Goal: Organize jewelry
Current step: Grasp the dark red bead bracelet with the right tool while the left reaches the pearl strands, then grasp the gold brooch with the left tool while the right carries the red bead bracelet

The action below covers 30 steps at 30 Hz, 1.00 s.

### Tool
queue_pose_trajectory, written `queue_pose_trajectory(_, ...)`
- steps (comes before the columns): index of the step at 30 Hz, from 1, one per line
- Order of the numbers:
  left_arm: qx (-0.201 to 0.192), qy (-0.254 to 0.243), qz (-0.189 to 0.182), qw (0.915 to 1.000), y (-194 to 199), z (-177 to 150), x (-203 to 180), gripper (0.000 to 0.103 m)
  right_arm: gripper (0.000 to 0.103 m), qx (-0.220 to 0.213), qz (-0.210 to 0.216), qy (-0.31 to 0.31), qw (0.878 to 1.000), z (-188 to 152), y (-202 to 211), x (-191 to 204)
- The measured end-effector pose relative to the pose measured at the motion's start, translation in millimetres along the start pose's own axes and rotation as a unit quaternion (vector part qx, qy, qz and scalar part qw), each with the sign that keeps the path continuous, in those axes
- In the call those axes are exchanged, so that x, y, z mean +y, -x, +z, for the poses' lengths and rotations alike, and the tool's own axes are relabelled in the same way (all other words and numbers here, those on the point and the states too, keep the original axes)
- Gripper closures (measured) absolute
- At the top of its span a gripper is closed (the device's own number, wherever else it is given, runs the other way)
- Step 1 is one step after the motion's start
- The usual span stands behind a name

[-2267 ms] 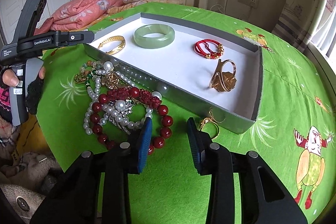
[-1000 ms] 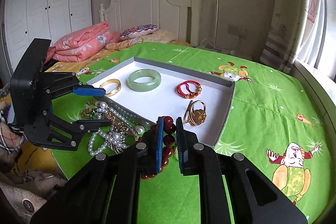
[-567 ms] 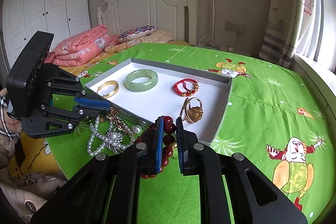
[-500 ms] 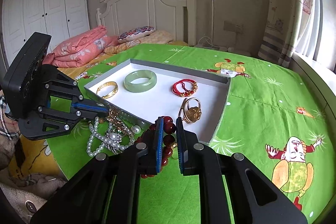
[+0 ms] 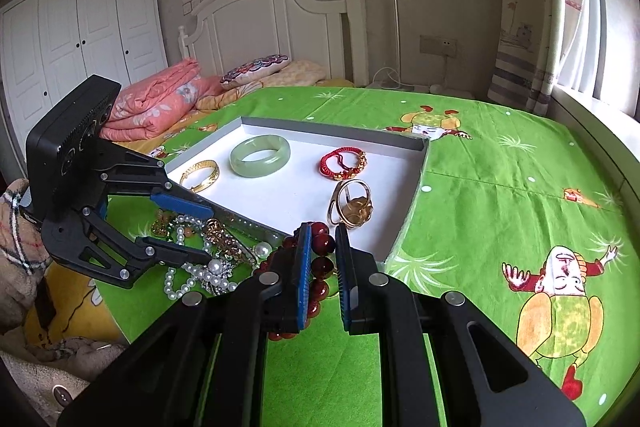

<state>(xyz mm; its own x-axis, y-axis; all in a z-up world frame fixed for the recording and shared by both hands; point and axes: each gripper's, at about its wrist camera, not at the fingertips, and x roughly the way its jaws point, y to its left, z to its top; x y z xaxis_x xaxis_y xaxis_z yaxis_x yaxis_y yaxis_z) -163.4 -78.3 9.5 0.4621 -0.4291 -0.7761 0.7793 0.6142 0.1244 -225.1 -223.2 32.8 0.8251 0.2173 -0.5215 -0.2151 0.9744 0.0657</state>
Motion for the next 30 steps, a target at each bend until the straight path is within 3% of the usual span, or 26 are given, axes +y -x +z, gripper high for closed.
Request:
queue_pose_trajectory(3, -0.012, 0.011, -0.074, 0.9971, 10.5, -2.3, -3.4, 0.074, 0.09, -0.006, -0.001, -0.007, 1.0, 0.1, 2.9, -4.8)
queue_pose_trajectory(9, -0.004, 0.015, -0.026, 0.9995, 11.8, -3.6, -6.1, 0.074, 0.09, -0.008, 0.007, -0.016, 1.0, -0.8, 4.9, -8.1)
queue_pose_trajectory(11, -0.001, 0.022, -0.036, 0.9991, 8.4, -1.9, -2.6, 0.073, 0.09, -0.002, 0.008, -0.014, 1.0, -1.0, 3.7, -7.2)
queue_pose_trajectory(16, 0.004, 0.016, -0.048, 0.9987, -2.3, 4.7, -8.6, 0.051, 0.086, 0.03, 0.007, -0.012, 0.999, -3.5, 2.4, -11.7)
queue_pose_trajectory(19, -0.001, 0.023, -0.052, 0.9984, -6.8, 7.5, -6.2, 0.049, 0.086, 0.058, 0.009, -0.011, 0.998, -10.1, 1.9, -16.7)
queue_pose_trajectory(22, -0.001, 0.037, -0.069, 0.9969, -9.3, 7.9, -0.5, 0.049, 0.078, 0.096, 0.016, -0.015, 0.995, -23.7, -5.4, -19.6)
queue_pose_trajectory(25, -0.002, 0.044, -0.082, 0.9957, -12.7, 8.4, 1.0, 0.049, 0.058, 0.113, 0.022, -0.029, 0.993, -33.1, -14.4, -20.8)
queue_pose_trajectory(30, 0.001, 0.045, -0.083, 0.9955, -21.6, 15.3, -0.2, 0.049, 0.057, 0.121, -0.007, 0.001, 0.993, -28.3, -22.7, -7.7)
